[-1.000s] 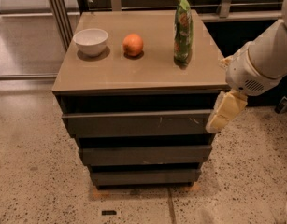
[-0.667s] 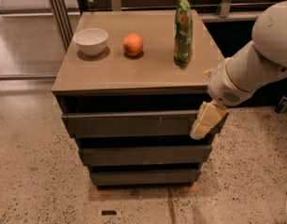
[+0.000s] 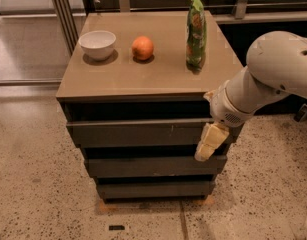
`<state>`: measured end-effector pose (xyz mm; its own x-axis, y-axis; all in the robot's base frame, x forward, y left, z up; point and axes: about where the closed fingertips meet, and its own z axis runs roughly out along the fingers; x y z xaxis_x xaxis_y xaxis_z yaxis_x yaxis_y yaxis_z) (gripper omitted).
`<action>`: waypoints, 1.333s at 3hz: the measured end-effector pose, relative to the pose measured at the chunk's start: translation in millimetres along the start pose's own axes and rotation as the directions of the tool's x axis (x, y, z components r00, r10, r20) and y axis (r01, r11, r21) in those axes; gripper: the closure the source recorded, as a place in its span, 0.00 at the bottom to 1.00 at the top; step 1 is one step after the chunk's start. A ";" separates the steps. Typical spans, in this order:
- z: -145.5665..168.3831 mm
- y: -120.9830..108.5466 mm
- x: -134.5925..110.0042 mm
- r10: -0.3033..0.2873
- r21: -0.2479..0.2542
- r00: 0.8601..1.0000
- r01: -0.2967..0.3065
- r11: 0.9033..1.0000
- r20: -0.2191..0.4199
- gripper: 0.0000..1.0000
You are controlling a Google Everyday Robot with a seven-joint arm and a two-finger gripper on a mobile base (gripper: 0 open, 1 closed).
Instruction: Open top drawer
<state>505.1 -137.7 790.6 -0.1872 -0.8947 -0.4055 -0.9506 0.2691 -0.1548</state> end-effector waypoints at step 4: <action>67.3 -2.5 60.6 -0.137 -0.051 0.989 0.134 0.990 -0.061 0.00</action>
Offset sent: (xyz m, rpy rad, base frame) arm 0.0090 -0.0376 -0.0917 -0.0980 0.0026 0.1358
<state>512.9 -168.6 705.7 -0.0703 -0.9430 -0.3252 -0.9785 0.1286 -0.1614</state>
